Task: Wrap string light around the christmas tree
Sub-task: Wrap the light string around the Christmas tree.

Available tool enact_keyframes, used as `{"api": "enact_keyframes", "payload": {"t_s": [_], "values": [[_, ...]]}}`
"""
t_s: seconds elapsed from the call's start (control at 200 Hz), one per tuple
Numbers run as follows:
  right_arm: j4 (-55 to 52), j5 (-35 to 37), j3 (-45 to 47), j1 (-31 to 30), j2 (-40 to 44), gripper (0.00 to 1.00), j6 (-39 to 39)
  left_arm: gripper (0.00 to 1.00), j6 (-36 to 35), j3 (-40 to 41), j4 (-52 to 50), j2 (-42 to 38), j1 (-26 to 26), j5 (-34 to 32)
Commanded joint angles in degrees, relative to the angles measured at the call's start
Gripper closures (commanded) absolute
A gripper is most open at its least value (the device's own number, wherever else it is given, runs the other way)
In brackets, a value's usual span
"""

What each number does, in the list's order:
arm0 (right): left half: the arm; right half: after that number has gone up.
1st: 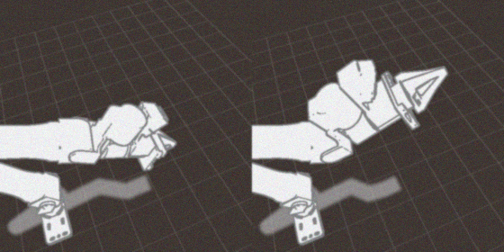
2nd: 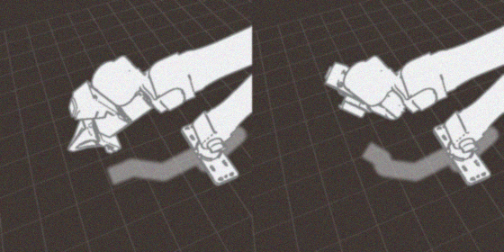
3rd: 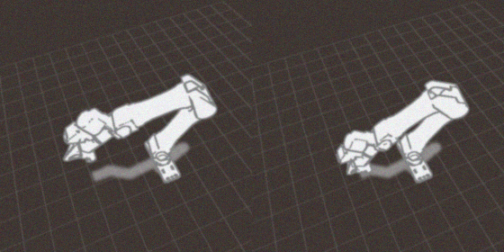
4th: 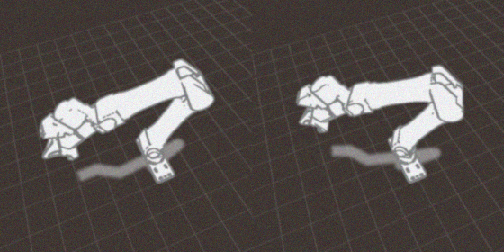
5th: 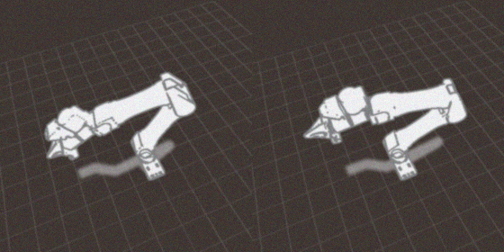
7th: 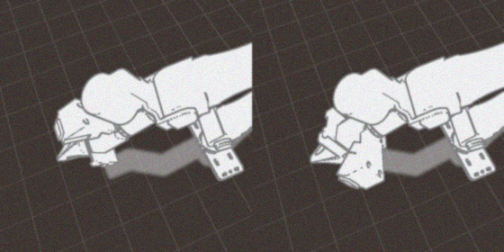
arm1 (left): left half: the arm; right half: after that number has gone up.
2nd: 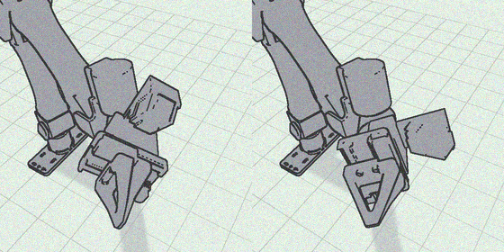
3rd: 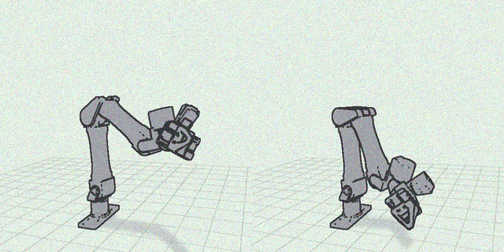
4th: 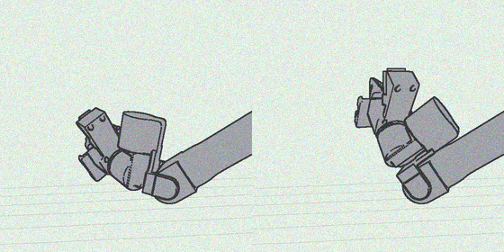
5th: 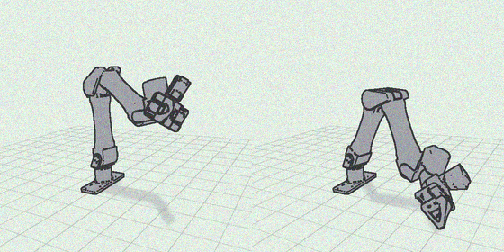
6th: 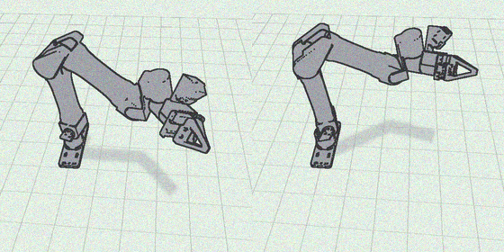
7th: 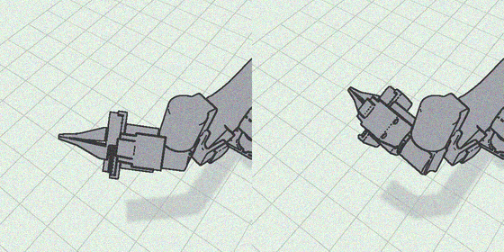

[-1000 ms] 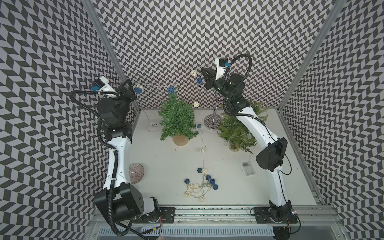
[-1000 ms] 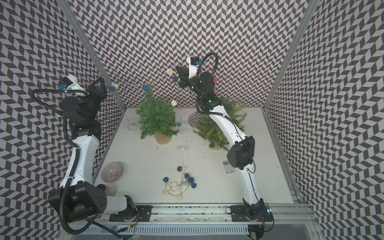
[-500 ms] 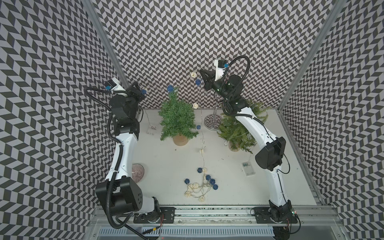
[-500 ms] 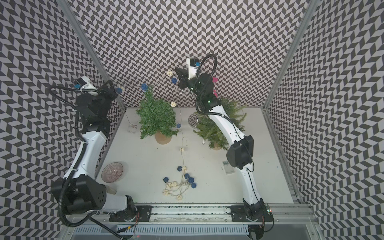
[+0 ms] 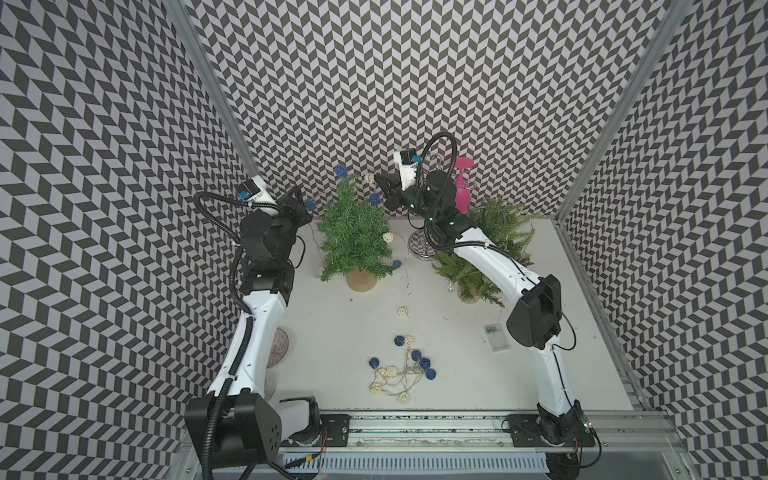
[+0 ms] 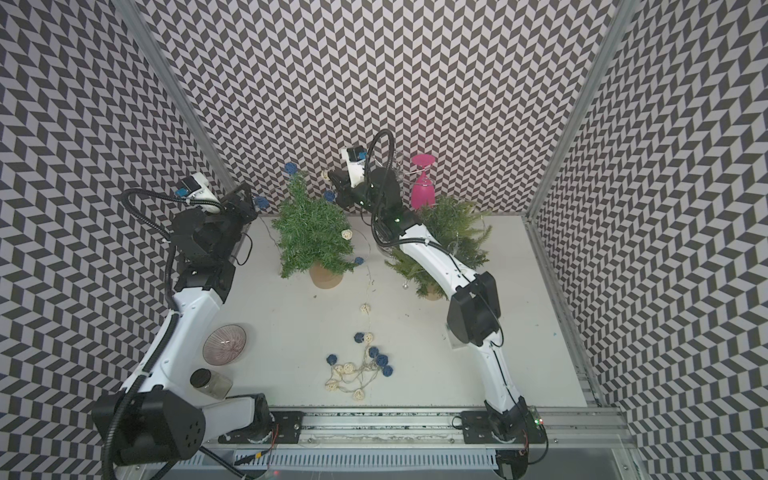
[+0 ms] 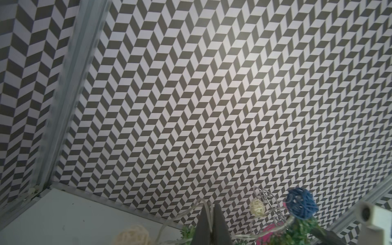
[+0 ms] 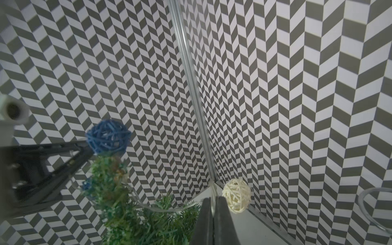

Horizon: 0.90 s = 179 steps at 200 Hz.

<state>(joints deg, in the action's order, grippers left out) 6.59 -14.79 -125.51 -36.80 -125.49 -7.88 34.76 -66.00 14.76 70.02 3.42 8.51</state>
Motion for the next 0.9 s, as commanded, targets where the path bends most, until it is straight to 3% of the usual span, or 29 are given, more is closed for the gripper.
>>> {"api": "enact_keyframes", "payload": {"t_s": [0.0, 0.25, 0.511, 0.586, 0.666, 0.746, 0.891], "values": [[1.1, 2.0, 1.5, -1.3, 5.8, 1.0, 3.9, 1.0, -0.6, 0.9, 0.9, -2.5, -0.1, 1.3], [-6.1, 3.6, -0.9, -2.4, 8.0, 1.0, 6.3, 1.0, -1.3, 1.7, -2.0, -2.3, 0.8, 2.1], [-12.3, 4.5, -4.2, -3.2, 7.6, 1.0, 11.4, 1.0, 0.0, 2.6, 0.3, 2.8, 2.2, 7.1], [-12.5, 5.2, -3.6, -4.7, 7.5, 1.0, 13.9, 1.0, 0.7, 4.6, 1.4, 1.5, 2.1, 9.2], [-13.3, 6.6, -3.8, -5.8, 6.6, 1.0, 15.9, 1.0, -0.7, 6.5, 1.3, -2.1, 0.9, 5.9], [-13.7, 6.7, -4.6, -6.0, 5.6, 1.0, 15.8, 1.0, -0.8, 7.3, 1.5, -3.0, 1.1, 4.9], [-14.3, 7.6, -5.8, -6.0, 4.9, 1.0, 14.1, 1.0, -0.3, 6.4, 2.3, 0.2, 1.2, 8.8]]}}
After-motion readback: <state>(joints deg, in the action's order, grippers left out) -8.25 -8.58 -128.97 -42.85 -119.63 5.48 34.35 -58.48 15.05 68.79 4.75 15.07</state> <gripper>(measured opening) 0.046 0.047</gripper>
